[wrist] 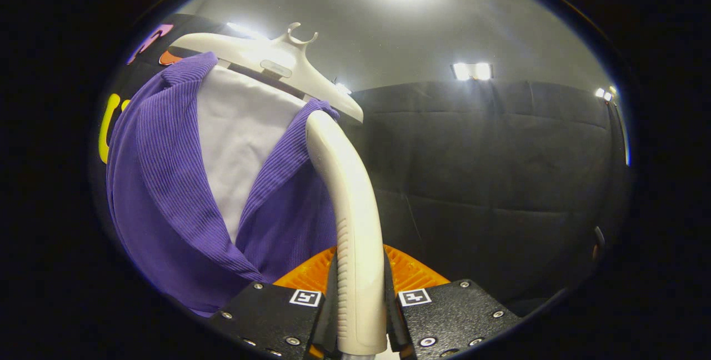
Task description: Iron the clothes twice with a garment steamer, once on the left side and once on the right side.
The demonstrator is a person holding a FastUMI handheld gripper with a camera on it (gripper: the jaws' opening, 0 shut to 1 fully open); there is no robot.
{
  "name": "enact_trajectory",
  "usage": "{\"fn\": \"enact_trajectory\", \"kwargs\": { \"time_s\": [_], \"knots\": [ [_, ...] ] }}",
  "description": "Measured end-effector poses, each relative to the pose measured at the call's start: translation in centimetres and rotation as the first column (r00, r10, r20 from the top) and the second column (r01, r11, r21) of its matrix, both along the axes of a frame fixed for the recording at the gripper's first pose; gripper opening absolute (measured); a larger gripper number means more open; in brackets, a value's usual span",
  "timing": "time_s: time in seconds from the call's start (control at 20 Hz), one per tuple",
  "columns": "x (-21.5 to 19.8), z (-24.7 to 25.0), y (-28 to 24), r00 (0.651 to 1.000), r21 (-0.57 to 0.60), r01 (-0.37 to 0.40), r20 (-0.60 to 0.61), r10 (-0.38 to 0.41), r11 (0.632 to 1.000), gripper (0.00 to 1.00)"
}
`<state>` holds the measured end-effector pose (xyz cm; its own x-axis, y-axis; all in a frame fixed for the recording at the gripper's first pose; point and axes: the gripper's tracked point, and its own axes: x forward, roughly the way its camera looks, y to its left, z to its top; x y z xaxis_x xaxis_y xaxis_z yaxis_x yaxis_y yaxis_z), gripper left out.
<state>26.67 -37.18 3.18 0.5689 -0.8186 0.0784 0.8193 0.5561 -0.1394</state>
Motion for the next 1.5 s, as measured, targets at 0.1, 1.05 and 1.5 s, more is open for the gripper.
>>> {"fn": "enact_trajectory", "kwargs": {
  "time_s": [0.1, 1.05, 1.5],
  "knots": [
    [0.4, -0.7, 0.0, 1.000, -0.005, 0.006, -0.015, -0.006, 1.000, 0.36],
    [2.8, -6.5, -3.7, 0.968, 0.025, 0.027, -0.251, -0.020, 0.999, 0.36],
    [3.0, -7.1, -4.0, 0.942, 0.082, 0.023, -0.335, 0.006, 0.996, 0.36]
  ]
}}
